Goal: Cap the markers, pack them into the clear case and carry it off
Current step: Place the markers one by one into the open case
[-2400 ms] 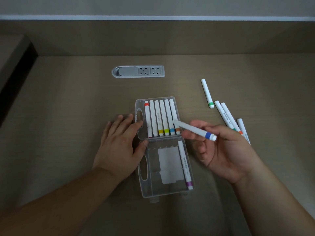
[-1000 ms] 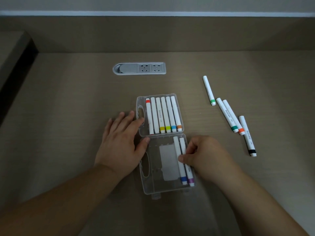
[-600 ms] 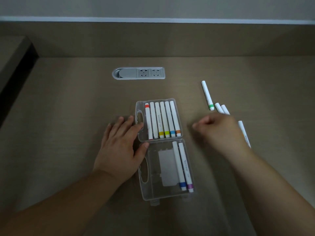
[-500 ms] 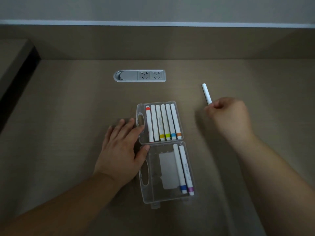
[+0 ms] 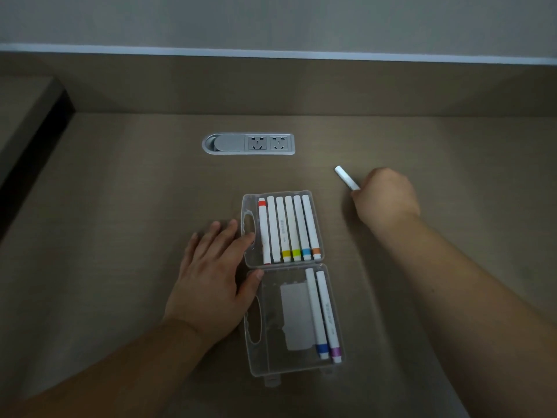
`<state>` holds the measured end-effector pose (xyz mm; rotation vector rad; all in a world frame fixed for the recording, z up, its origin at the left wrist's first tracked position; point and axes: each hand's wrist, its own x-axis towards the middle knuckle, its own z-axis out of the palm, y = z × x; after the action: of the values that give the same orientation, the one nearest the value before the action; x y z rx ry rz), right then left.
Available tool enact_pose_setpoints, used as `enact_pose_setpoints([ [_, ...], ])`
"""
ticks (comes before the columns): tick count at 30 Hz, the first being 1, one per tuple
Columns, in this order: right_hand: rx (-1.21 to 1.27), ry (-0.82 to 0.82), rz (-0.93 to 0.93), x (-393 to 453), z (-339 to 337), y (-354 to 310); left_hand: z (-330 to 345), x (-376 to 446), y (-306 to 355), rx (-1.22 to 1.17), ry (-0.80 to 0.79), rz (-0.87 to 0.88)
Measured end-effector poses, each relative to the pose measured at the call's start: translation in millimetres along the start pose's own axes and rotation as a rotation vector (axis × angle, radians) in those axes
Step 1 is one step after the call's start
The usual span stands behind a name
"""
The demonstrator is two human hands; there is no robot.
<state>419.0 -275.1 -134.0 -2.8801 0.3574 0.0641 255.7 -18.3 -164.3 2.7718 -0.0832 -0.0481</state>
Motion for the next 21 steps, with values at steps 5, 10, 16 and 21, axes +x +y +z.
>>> enact_pose_setpoints([
  [5,0.04,-0.079,-0.037,-18,2,1,1,0,0,-0.012,0.013,0.0],
  [10,0.382,-0.146,-0.029,-61,-17,1,2,0,0,-0.005,0.024,-0.002],
  [16,0.533,-0.516,0.008,-124,-41,-2,2,-1,1,0.016,0.024,-0.002],
  [21,0.47,-0.661,0.008,-159,-41,-7,2,-1,0,0.023,0.041,0.003],
])
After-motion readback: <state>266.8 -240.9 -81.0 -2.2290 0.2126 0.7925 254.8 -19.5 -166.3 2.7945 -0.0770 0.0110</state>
